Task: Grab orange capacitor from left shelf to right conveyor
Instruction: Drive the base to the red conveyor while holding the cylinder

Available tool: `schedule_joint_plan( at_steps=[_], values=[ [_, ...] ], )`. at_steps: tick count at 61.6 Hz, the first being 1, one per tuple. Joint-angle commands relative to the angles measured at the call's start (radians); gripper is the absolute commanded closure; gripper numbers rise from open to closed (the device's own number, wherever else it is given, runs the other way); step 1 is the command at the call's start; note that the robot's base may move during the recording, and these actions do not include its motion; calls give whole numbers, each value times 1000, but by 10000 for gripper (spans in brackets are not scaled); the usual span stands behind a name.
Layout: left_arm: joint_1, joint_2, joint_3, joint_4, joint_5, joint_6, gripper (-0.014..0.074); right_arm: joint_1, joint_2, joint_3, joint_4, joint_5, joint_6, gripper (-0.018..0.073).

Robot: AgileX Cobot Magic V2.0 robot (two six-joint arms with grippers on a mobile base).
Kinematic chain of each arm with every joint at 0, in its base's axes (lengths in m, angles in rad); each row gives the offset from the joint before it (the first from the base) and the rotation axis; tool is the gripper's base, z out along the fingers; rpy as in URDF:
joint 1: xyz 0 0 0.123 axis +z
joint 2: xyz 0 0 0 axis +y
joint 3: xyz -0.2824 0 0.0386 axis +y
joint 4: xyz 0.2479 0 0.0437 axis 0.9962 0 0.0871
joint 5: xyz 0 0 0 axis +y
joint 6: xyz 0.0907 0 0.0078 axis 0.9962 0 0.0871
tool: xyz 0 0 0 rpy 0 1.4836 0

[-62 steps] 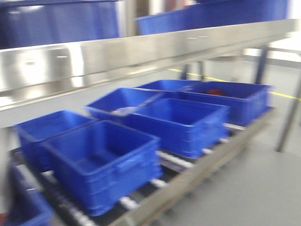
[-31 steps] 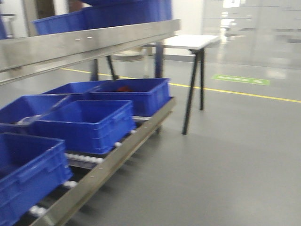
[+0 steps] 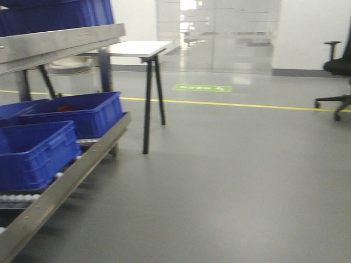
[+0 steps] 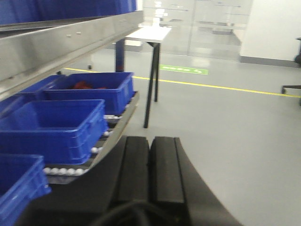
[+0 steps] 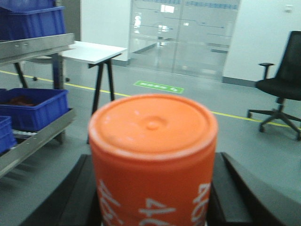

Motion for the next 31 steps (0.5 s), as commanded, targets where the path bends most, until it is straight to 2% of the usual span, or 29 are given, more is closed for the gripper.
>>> schedule_joint_plan(
  at_steps=[1, 31],
  values=[
    [-4, -12, -4, -2, -89, -2, 723, -8, 13, -28, -6, -89, -3, 502],
    [-4, -12, -4, -2, -89, -2, 723, -8, 13, -28, -6, -89, -3, 502]
  ],
)
